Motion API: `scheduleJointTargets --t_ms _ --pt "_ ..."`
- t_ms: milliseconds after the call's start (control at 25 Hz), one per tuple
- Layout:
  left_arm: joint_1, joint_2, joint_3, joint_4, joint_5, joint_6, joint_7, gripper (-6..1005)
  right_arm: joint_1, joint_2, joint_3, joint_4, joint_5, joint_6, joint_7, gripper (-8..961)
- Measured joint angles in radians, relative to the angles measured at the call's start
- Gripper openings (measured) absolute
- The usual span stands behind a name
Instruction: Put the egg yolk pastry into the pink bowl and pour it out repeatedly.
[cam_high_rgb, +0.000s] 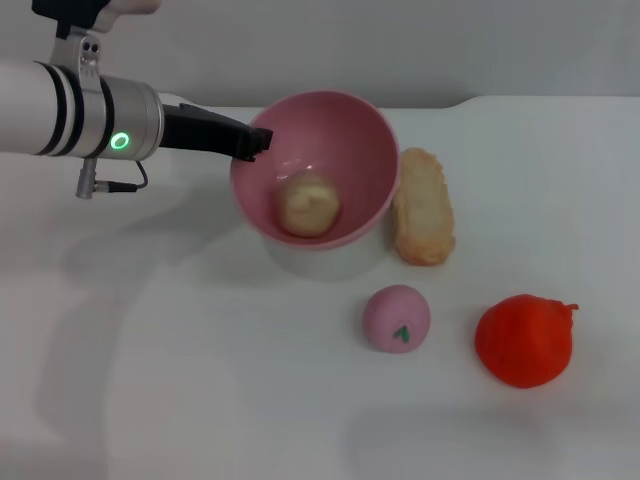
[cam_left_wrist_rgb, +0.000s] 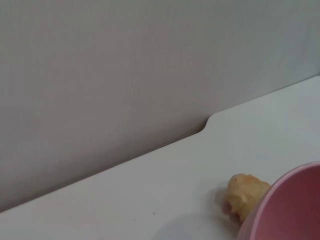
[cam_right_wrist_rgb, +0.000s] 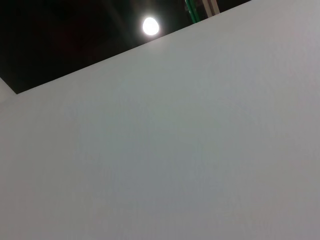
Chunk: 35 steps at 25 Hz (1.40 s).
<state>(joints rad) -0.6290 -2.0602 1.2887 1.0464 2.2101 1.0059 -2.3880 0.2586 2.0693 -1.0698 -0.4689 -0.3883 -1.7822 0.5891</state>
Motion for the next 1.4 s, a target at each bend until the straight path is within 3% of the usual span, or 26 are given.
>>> scheduleJointTargets --t_ms 720,760,800,880,1040,1120,1240,1280,1320,1400 --pt "0.024 -0.002 0.089 0.011 -0.068 -0.103 0.049 43 0.016 0.001 0.001 0.004 0.000 0.004 0.000 676" --pt "0.056 -0.002 0.176 0.035 -0.153 -0.198 0.165 43 0.016 0.002 0.001 0.005 0.000 0.005 0.000 676" --pt "0.056 -0.002 0.176 0.035 -0.153 -0.198 0.165 43 0.016 0.002 0.001 0.005 0.000 0.005 0.000 676" --pt "0.085 -0.003 0.306 0.049 -0.266 -0.350 0.329 43 0.016 0.002 -0.001 0.006 0.000 0.006 0.000 676" --pt "0.085 -0.003 0.306 0.049 -0.266 -0.350 0.329 43 0.016 0.003 -0.007 0.007 0.002 0.006 0.000 676" --pt "0.083 -0.005 0.444 0.049 -0.320 -0.532 0.401 43 0.016 0.003 -0.008 0.007 0.002 0.006 0.001 676" --pt "0.081 -0.005 0.506 0.052 -0.321 -0.618 0.405 43 0.016 0.003 -0.008 0.007 0.003 0.006 0.003 676" --pt "0.087 -0.005 0.606 0.063 -0.318 -0.754 0.425 43 0.016 0.003 -0.008 0.007 0.003 0.006 0.005 676" --pt "0.093 -0.005 0.648 0.068 -0.318 -0.821 0.439 43 0.016 0.003 -0.008 0.007 0.003 0.006 0.010 676" --pt "0.093 -0.005 0.648 0.068 -0.318 -0.821 0.439 43 0.017 0.003 -0.009 0.011 0.002 0.006 0.023 676"
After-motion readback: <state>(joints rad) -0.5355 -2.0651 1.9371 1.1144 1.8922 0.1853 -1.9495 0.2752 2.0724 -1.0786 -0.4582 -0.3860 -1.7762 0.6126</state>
